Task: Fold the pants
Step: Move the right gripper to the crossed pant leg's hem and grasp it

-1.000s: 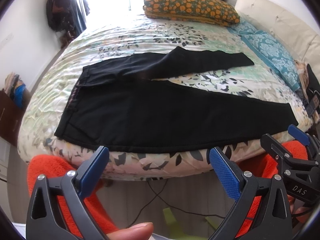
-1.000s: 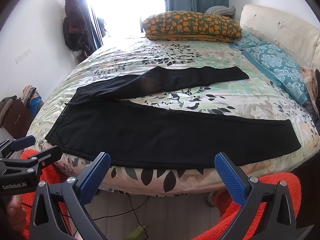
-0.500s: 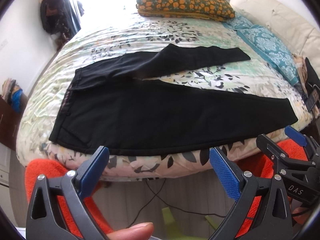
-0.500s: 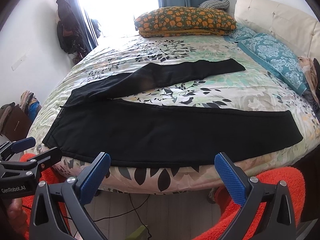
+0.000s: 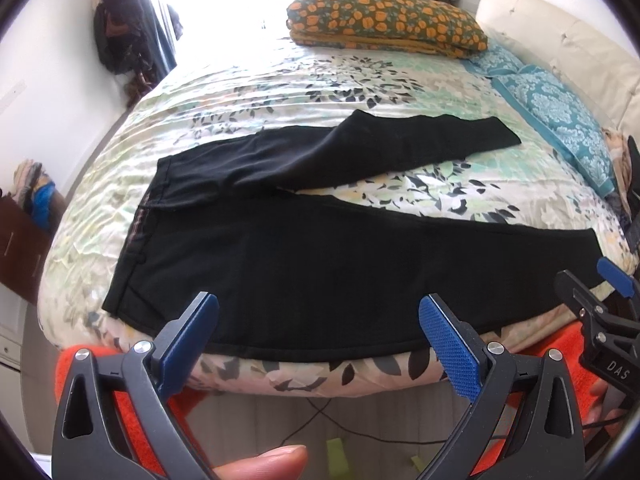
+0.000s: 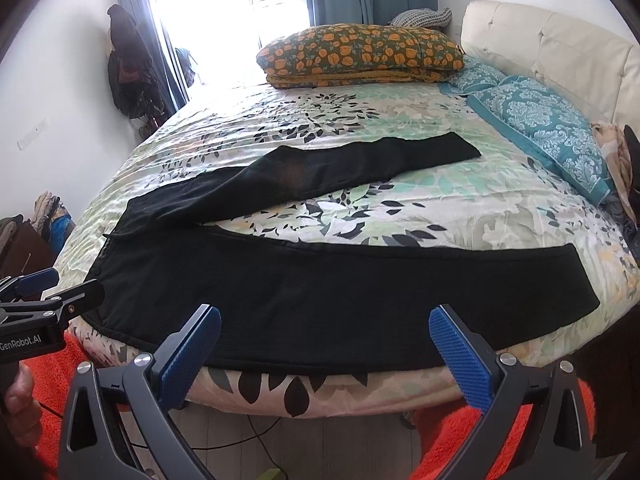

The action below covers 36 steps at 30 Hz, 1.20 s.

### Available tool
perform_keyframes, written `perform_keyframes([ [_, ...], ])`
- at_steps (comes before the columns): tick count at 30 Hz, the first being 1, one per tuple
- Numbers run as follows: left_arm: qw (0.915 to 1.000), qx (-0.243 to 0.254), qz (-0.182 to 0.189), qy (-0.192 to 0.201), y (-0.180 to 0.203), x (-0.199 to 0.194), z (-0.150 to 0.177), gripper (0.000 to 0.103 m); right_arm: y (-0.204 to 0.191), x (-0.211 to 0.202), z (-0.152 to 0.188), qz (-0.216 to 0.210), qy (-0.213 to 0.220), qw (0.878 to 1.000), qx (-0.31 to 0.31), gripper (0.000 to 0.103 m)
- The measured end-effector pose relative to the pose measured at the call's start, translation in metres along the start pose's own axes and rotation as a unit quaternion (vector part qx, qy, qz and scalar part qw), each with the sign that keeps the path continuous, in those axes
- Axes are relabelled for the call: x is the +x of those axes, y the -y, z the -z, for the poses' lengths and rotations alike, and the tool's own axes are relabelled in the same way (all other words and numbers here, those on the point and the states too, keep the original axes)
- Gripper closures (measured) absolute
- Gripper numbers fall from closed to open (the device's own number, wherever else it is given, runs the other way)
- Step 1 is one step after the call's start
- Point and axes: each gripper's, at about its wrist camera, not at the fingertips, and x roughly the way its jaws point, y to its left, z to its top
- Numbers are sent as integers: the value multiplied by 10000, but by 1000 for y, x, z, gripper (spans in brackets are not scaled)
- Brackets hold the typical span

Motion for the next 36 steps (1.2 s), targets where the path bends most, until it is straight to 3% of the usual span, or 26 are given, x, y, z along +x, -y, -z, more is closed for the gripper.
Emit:
perform_keyframes([
  [8, 9996, 82, 65, -274, 17, 26, -3, 2, 34, 41, -45, 381, 115, 9988, -287, 0],
  [15, 9990, 180, 58, -409, 31, 39, -6, 2, 46, 67, -56, 453, 130, 9988, -156, 0],
  [22, 9994, 156, 72, -295, 45, 39, -12, 2, 44, 78, -35, 595, 349, 9975, -151, 0],
  [29, 9987, 353, -13, -368, 68, 41, -10, 2, 55, 90, -10, 507, 212, 9983, -181, 0],
  [36, 9981, 527, -3, -322, 88, 37, -11, 2, 65, 97, -8, 502, 211, 9984, -123, 0],
])
